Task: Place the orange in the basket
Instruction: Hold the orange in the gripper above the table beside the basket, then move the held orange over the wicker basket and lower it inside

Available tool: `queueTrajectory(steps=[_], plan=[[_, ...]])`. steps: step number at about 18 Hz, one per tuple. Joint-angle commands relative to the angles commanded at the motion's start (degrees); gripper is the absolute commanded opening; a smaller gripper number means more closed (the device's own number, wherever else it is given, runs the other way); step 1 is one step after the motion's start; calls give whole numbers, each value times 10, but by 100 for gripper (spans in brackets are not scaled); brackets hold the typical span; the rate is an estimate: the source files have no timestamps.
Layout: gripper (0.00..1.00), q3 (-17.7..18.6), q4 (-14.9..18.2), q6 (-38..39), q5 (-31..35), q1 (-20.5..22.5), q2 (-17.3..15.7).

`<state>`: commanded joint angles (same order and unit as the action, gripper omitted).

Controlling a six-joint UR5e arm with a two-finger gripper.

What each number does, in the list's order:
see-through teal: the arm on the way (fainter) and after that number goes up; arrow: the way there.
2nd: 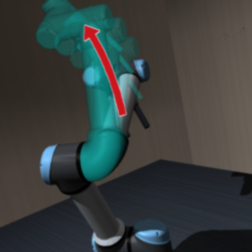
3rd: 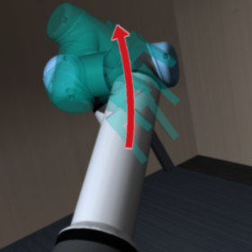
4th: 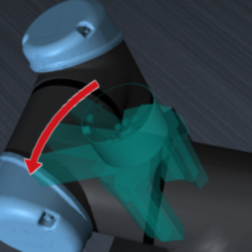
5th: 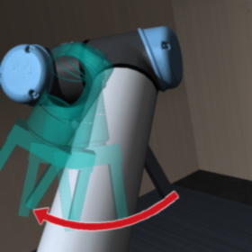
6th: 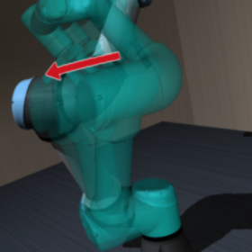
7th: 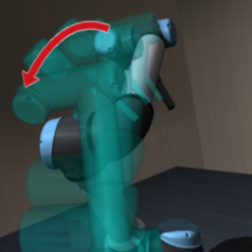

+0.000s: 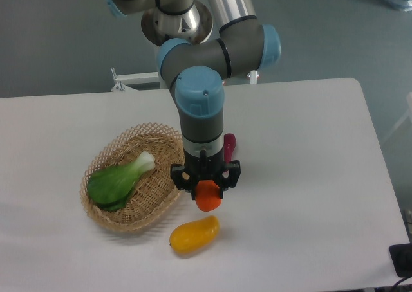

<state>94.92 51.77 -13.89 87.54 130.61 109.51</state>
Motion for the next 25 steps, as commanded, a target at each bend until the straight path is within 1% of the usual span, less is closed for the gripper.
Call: queueTrajectory(steps=[3,7,9,10,11,13,15,16,17,19,20,25], plan=[[40,3,0,21,1,-24,1],[40,5,-3,98,-7,-59,3],[41,5,-5,123,-7,-77,6],[41,6,-6,137,-6,-87,11],[44,11,-8,153,-4,-100,18],[48,21,-9,165,-1,-123,22],[58,27,-11,166,-1,-132,23],[67,27,-11,166,0,-134,24],[73,26,-11,166,1,-134,26],[98,25,-14,165,2,-134,29],[100,24,-14,164,4,-134,30],[100,17,-14,158,6,-131,23]])
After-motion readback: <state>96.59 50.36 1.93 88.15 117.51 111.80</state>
